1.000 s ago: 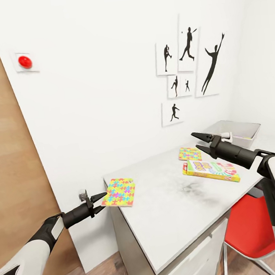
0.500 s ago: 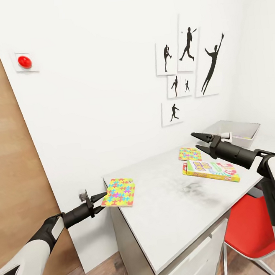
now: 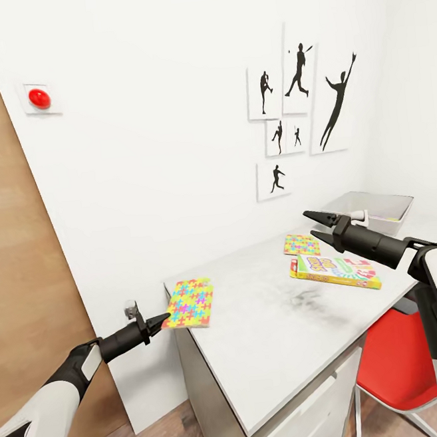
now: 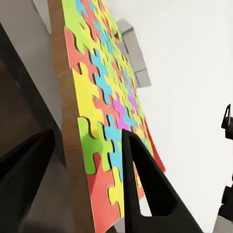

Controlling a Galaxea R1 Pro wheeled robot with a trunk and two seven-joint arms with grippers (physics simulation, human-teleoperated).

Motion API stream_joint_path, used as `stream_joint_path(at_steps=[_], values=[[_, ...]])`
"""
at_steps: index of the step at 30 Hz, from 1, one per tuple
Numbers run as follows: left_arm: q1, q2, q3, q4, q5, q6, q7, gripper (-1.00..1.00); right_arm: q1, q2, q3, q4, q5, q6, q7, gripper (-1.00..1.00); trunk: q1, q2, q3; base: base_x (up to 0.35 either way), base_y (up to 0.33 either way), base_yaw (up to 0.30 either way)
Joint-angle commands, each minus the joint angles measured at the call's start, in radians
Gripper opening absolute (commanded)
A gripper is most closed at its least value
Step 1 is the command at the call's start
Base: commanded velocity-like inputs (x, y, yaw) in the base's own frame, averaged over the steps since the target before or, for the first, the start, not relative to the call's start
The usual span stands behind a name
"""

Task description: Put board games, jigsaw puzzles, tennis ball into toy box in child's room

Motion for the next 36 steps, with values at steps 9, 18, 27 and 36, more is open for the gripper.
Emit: stream_joint_path(at_steps=[9,18,27,36], values=[[0.000,-0.007,-0.004,0.001,-0.001,0.004,-0.001,-1.00,-0.001,0.000,-0.001,0.000,-0.005,0.004,-0.005,1.00,-0.035,0.062,0.027,0.000,0.000,0.000],[0.000,-0.007,-0.004,0.001,-0.002,0.003,-0.003,-1.00,0.044,-0.003,-0.003,-0.003,-0.007,0.006,-0.009,1.00,-0.069,0.125,0.055,0.000,0.000,0.000],[0.000,-0.006,-0.004,-0.002,-0.002,0.000,-0.011,-1.00,0.220,-0.034,-0.077,-0.010,-0.020,0.014,-0.004,1.00,-0.104,0.188,0.083,0.000,0.000,0.000],[0.000,0.005,-0.003,-0.012,-0.003,0.013,-0.030,-1.00,0.259,-0.025,-0.016,-0.010,-0.019,0.014,-0.003,1.00,-0.115,0.209,0.093,0.000,0.000,0.000]])
